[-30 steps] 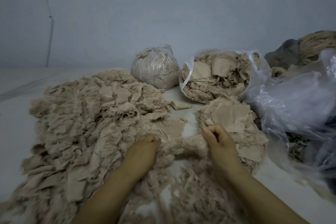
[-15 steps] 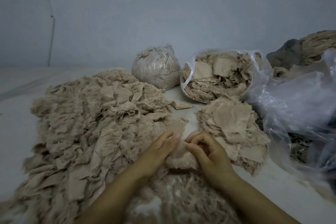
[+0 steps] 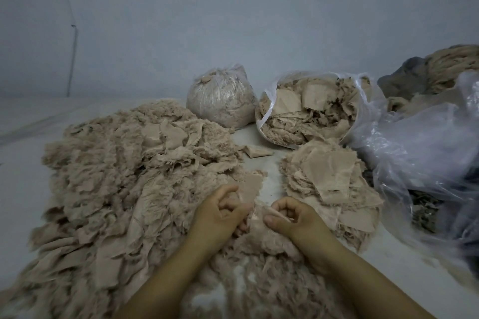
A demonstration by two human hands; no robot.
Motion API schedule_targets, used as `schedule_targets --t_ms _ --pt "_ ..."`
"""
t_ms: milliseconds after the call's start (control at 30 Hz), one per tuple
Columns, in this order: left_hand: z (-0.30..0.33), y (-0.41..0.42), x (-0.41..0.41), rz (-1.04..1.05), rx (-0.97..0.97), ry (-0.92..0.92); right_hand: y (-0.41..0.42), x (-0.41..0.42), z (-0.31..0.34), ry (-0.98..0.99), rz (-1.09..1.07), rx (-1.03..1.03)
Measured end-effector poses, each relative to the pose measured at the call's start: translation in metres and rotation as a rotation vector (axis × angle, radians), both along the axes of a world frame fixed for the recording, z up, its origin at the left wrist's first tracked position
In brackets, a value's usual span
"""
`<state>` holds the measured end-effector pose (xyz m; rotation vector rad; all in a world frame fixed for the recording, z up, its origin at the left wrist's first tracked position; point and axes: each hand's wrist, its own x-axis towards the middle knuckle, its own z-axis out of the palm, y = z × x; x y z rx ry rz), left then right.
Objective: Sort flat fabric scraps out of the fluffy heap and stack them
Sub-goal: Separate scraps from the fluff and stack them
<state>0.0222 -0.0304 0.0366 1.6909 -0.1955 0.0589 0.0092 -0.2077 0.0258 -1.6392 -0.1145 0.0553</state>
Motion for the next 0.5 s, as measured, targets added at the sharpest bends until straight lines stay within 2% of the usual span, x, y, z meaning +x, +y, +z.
schedule_targets --t_ms 67,167,233,367,500 --pt "-0.001 -0.001 0.000 0.014 0.008 -0.009 0.001 -0.001 0.001 -0.051 0.001 0.012" --pt "-0.002 -0.003 -0.001 -0.092 0.068 0.028 0.005 -0.004 -0.001 -0.092 0.062 -0.069" --pt "-0.003 -0.004 -0.001 -0.118 -0.010 0.010 0.008 -0.005 -0.001 -0.036 0.062 -0.071" --pt "-0.002 -0.008 -0.002 -0.099 -0.137 -0.003 0.009 -0.006 0.000 0.150 0.094 0.111" --pt "-0.002 -0.009 0.000 0.094 -0.252 0.076 0.013 -0.004 0.006 0.141 0.140 0.123"
